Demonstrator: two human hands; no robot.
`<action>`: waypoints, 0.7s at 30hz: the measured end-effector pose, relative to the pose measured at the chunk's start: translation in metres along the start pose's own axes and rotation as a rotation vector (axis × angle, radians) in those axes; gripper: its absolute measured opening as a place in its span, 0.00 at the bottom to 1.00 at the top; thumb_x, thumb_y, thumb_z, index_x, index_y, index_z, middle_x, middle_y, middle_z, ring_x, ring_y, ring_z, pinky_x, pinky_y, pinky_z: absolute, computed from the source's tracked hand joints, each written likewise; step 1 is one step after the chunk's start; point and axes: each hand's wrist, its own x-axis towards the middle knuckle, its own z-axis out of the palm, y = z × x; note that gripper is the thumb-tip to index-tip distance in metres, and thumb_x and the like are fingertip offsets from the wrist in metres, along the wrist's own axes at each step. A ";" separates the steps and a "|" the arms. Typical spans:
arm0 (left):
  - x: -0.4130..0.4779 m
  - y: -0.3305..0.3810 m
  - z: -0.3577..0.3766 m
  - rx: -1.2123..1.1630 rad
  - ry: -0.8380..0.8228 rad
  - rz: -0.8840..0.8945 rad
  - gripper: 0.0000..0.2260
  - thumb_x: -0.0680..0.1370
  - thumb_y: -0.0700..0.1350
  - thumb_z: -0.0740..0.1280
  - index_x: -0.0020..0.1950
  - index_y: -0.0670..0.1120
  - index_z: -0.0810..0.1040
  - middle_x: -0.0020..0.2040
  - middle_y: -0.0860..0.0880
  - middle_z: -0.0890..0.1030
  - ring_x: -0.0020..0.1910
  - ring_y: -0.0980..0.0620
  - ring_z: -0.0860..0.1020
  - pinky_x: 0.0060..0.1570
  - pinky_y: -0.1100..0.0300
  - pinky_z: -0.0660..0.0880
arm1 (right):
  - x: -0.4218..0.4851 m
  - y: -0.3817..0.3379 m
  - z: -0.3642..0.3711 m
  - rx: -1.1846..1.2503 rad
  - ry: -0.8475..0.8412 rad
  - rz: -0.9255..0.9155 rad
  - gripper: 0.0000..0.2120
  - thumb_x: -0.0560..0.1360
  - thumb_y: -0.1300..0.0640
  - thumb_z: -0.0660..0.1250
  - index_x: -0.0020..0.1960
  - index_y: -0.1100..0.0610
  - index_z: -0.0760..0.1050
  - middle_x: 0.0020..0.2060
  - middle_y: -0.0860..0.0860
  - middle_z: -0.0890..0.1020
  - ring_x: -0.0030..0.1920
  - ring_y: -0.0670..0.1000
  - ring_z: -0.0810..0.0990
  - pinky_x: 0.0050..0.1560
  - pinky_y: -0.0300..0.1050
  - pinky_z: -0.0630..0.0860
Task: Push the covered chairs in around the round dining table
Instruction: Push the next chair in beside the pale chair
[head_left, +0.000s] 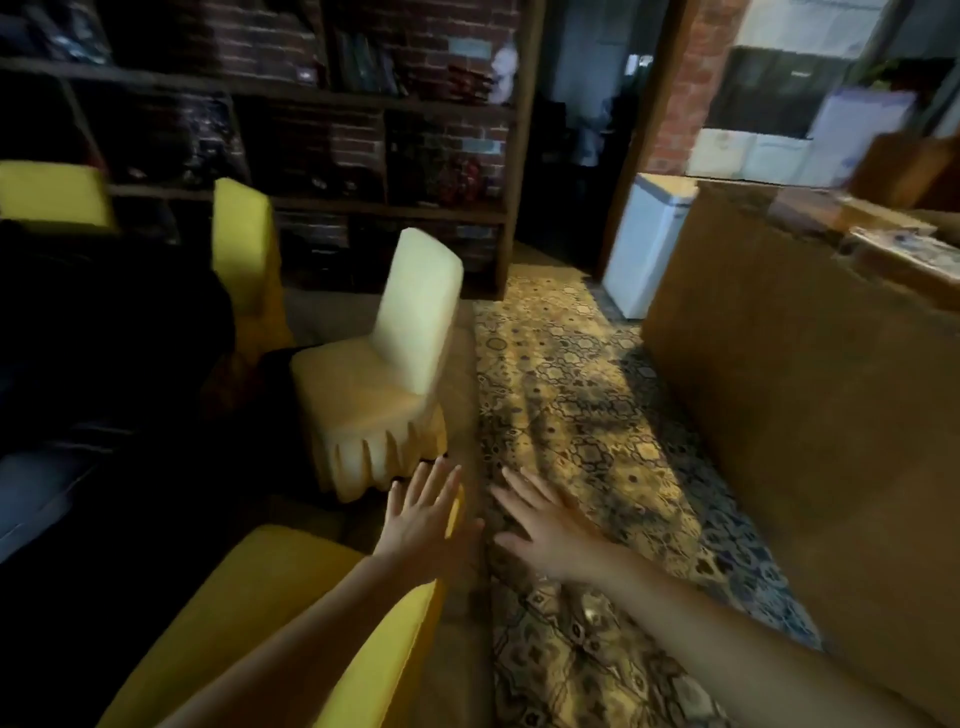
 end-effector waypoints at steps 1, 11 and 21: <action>0.003 -0.005 -0.001 -0.015 0.022 -0.053 0.52 0.57 0.77 0.25 0.77 0.54 0.38 0.78 0.51 0.37 0.72 0.52 0.32 0.72 0.44 0.37 | 0.012 0.004 -0.008 -0.019 -0.008 -0.057 0.30 0.80 0.38 0.51 0.78 0.45 0.46 0.77 0.43 0.39 0.76 0.47 0.35 0.75 0.58 0.41; -0.011 -0.017 0.004 -0.079 0.145 -0.561 0.59 0.49 0.78 0.22 0.77 0.54 0.40 0.78 0.51 0.38 0.69 0.53 0.30 0.71 0.47 0.35 | 0.113 -0.001 -0.035 -0.213 -0.116 -0.542 0.30 0.79 0.37 0.50 0.78 0.45 0.47 0.78 0.46 0.43 0.77 0.49 0.38 0.74 0.59 0.39; -0.096 0.005 0.064 -0.368 -0.204 -0.933 0.41 0.68 0.76 0.41 0.77 0.56 0.50 0.78 0.50 0.55 0.77 0.47 0.51 0.72 0.38 0.40 | 0.130 -0.022 0.011 -0.358 -0.435 -0.753 0.32 0.77 0.34 0.50 0.77 0.43 0.46 0.78 0.46 0.44 0.77 0.51 0.38 0.71 0.68 0.43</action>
